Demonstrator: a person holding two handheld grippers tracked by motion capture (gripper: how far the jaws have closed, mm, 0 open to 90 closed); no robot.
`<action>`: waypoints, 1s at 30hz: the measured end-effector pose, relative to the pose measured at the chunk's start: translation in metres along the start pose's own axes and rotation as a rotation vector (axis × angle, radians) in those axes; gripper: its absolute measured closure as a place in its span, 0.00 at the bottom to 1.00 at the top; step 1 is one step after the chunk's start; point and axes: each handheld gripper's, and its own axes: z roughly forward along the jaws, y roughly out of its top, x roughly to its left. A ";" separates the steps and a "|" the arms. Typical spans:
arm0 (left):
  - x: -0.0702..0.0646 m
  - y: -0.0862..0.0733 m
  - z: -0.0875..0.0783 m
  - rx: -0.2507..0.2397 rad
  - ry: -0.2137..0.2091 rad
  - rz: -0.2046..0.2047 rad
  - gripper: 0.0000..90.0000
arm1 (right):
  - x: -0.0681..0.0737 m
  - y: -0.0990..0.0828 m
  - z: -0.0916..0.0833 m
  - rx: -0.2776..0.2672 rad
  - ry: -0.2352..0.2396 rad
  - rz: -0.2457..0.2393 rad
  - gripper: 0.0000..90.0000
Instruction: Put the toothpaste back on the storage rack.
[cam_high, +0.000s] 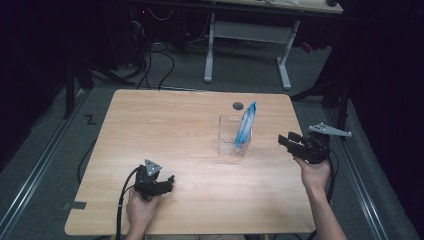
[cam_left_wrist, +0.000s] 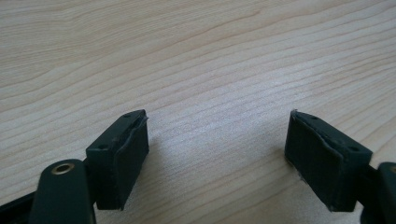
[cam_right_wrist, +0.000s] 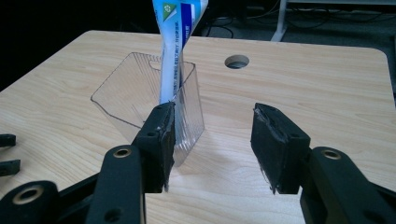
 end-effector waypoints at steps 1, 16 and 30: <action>0.000 0.000 0.000 0.000 0.000 0.000 0.24 | 0.000 0.000 0.000 0.000 0.000 0.000 0.56; 0.000 0.000 0.000 -0.001 0.000 0.000 0.24 | -0.005 -0.016 -0.005 -0.002 -0.006 0.026 0.56; 0.000 0.000 0.000 0.000 0.000 0.000 0.24 | -0.009 -0.031 -0.007 0.001 -0.010 0.049 0.56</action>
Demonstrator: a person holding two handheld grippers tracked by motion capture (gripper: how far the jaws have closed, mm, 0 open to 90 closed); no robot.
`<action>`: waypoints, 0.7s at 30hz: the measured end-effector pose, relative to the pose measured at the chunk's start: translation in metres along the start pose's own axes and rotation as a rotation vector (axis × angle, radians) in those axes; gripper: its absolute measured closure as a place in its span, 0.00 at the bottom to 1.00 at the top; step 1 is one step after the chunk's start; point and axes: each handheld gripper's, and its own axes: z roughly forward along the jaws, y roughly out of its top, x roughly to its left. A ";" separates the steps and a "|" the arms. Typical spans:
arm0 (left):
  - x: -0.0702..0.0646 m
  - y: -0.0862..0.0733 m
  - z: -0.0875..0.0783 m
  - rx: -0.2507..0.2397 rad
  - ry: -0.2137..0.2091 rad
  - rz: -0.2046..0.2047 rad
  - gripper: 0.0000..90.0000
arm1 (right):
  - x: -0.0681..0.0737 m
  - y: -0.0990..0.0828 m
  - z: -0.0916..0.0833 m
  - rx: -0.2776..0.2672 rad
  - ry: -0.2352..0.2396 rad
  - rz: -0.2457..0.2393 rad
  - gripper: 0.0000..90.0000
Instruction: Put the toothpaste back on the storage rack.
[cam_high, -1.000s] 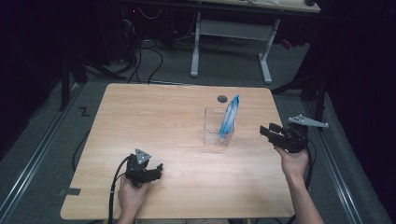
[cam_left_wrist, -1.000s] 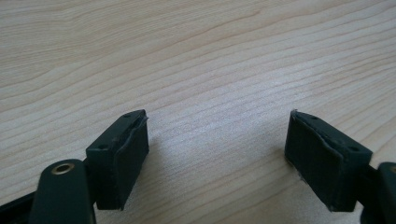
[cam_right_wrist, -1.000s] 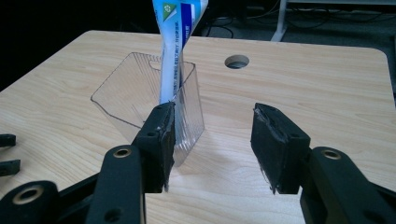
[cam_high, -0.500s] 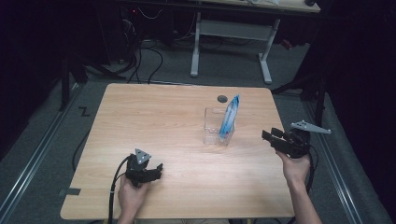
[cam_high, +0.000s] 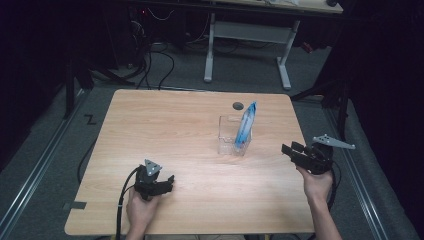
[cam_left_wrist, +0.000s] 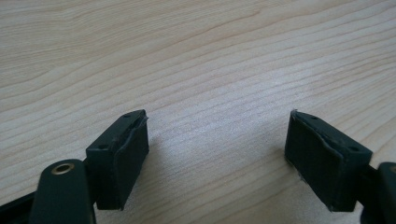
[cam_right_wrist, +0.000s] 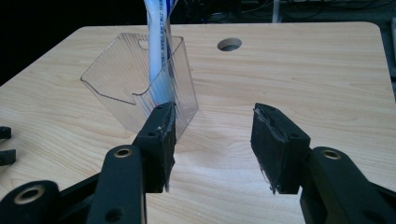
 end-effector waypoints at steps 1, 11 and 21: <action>0.000 0.000 0.000 0.000 0.000 0.000 0.24 | 0.000 -0.001 0.000 -0.001 -0.002 -0.001 0.56; 0.000 0.000 0.000 0.000 0.000 0.000 0.24 | -0.004 -0.013 0.001 0.007 -0.004 0.023 0.56; 0.000 0.000 0.000 0.000 0.000 0.000 0.24 | -0.005 -0.024 0.006 0.016 0.000 0.045 0.56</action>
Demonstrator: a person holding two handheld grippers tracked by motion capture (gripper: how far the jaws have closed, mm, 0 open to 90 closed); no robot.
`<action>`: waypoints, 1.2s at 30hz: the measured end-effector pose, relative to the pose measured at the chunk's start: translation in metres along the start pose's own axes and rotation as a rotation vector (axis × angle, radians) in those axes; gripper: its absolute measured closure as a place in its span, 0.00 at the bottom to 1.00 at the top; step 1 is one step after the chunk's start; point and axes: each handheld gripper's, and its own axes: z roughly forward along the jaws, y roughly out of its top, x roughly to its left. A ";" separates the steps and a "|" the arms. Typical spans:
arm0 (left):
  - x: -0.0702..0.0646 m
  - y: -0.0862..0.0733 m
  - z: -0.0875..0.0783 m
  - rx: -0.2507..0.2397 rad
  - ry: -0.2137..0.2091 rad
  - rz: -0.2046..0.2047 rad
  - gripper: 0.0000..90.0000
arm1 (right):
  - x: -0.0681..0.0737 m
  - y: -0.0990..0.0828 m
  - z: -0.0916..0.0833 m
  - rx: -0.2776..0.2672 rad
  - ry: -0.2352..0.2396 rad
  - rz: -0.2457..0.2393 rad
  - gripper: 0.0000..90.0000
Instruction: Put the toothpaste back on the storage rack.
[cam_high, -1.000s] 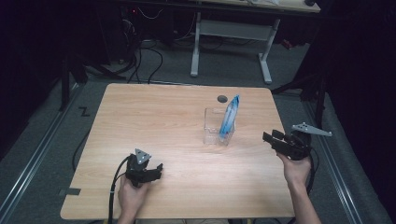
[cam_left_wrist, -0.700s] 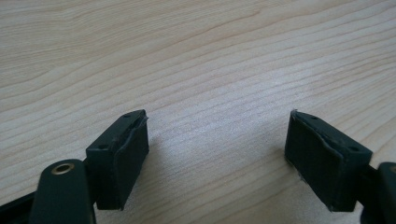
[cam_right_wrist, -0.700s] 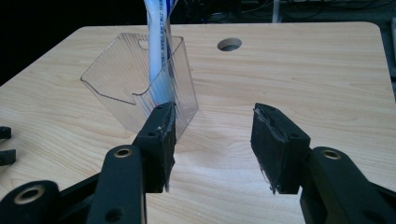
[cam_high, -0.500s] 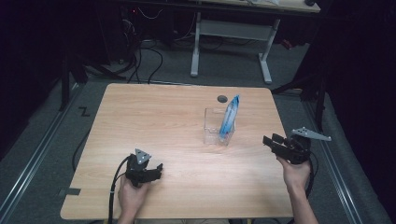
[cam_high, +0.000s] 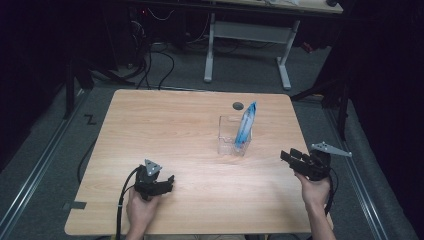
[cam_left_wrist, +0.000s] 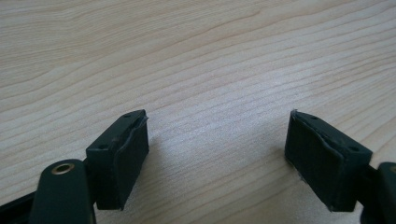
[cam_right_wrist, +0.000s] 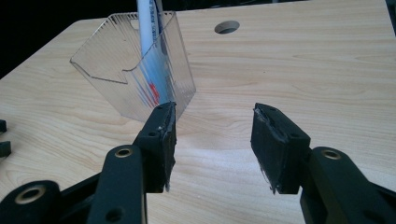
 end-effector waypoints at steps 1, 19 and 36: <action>0.000 0.000 0.000 -0.001 0.001 -0.001 0.24 | 0.000 -0.001 0.000 0.001 0.001 0.002 0.56; 0.000 0.000 0.000 0.000 0.000 0.000 0.24 | -0.001 -0.018 0.010 0.035 -0.008 0.013 0.56; 0.000 0.000 0.000 0.000 0.000 0.000 0.24 | 0.000 -0.035 0.024 0.088 -0.053 -0.017 0.56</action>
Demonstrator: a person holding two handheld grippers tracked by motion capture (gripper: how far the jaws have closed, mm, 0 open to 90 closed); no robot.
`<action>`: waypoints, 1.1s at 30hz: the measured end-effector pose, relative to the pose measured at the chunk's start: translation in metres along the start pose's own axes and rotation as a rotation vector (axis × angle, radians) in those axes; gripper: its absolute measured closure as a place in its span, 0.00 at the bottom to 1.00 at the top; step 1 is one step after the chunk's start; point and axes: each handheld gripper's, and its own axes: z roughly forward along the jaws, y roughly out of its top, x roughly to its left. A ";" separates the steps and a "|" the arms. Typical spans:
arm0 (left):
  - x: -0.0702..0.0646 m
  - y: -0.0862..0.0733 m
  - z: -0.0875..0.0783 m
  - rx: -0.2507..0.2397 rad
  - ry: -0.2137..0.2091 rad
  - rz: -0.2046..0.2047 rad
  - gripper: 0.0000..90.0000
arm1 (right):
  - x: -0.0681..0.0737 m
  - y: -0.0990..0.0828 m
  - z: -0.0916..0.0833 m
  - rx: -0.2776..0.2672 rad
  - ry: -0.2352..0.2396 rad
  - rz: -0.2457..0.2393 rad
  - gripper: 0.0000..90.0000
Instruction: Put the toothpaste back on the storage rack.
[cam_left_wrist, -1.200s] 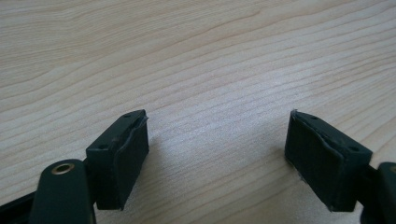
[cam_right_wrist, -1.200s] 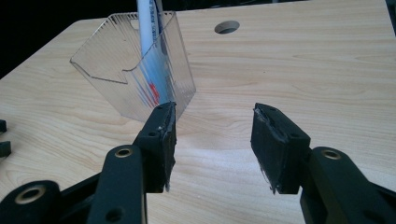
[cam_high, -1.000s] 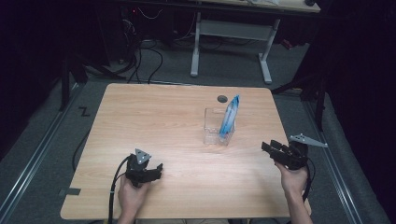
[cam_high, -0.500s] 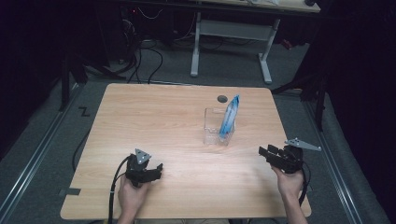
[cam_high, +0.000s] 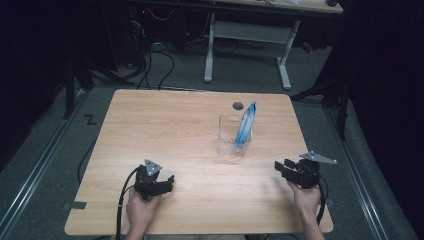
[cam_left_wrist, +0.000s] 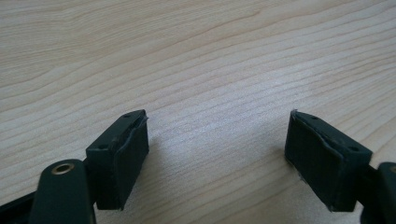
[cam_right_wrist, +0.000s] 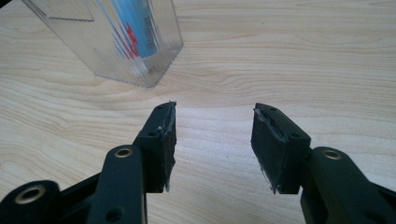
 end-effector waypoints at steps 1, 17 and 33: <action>0.000 0.000 0.000 0.000 0.000 0.000 0.24 | 0.000 0.000 0.000 0.000 0.000 0.000 0.56; 0.000 0.000 0.000 0.000 0.000 0.000 0.24 | 0.001 -0.008 0.016 0.035 -0.020 -0.008 0.55; 0.000 0.000 0.000 -0.001 0.001 -0.001 0.24 | 0.008 -0.016 0.036 0.071 -0.037 -0.041 0.55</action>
